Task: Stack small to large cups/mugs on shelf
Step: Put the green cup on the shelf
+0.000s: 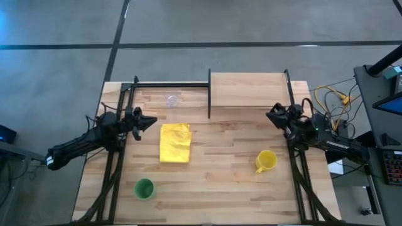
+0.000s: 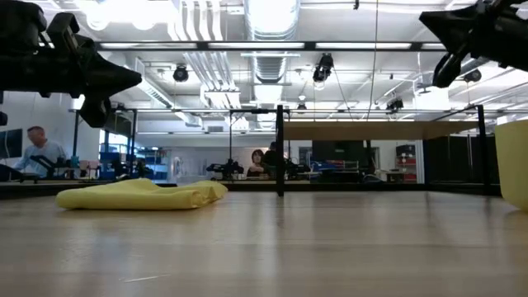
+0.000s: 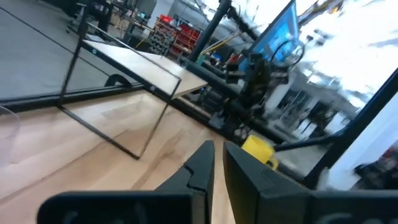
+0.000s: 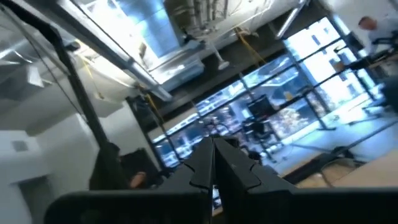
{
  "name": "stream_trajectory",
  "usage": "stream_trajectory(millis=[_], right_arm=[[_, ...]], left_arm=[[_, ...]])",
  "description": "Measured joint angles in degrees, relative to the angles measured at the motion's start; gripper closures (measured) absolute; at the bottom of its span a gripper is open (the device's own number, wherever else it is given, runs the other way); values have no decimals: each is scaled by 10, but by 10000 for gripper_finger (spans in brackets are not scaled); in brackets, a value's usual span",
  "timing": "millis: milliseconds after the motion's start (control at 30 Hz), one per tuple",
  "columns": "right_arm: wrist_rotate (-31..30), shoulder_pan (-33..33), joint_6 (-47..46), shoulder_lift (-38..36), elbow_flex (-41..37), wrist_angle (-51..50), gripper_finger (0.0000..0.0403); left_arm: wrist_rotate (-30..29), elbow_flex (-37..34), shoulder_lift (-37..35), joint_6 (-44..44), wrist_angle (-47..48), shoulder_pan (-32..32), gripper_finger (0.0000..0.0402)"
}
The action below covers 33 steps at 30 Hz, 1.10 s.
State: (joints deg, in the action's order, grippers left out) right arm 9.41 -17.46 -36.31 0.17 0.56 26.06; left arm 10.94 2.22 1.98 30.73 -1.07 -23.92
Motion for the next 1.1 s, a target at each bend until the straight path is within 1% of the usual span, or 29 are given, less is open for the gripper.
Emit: stream_trajectory(millis=[67,167,233,300,367,433,567,633,700,767,900,1000,1100], right_arm=[[0,0,-16,0,0,0,394],[0,0,-32,5,12,-8,394],[0,0,-29,18,36,-9,394],[6,0,-4,41,81,-20,394],[26,0,33,70,144,-55,394],[42,0,68,111,224,-117,394],[47,0,112,219,394,-260,394],[47,0,135,276,472,-315,394],[47,0,159,328,540,-353,394],[47,0,173,374,602,-366,394],[46,0,170,451,708,-367,394],[45,-1,174,500,779,-366,394],[42,-1,172,542,838,-367,394]], left_arm=[[7,0,1,18,-23,0,381],[10,23,8,15,-23,0,381],[10,50,19,15,-24,0,381],[11,85,33,2,-22,0,381],[12,130,53,-26,-21,0,382],[12,190,79,-61,9,0,382],[10,324,147,-138,96,0,382],[9,387,182,-176,126,0,382],[9,441,211,-214,152,0,382],[8,486,237,-240,175,0,382],[8,539,274,-251,209,0,382],[7,544,288,-251,221,0,382],[8,534,296,-251,219,0,382]])
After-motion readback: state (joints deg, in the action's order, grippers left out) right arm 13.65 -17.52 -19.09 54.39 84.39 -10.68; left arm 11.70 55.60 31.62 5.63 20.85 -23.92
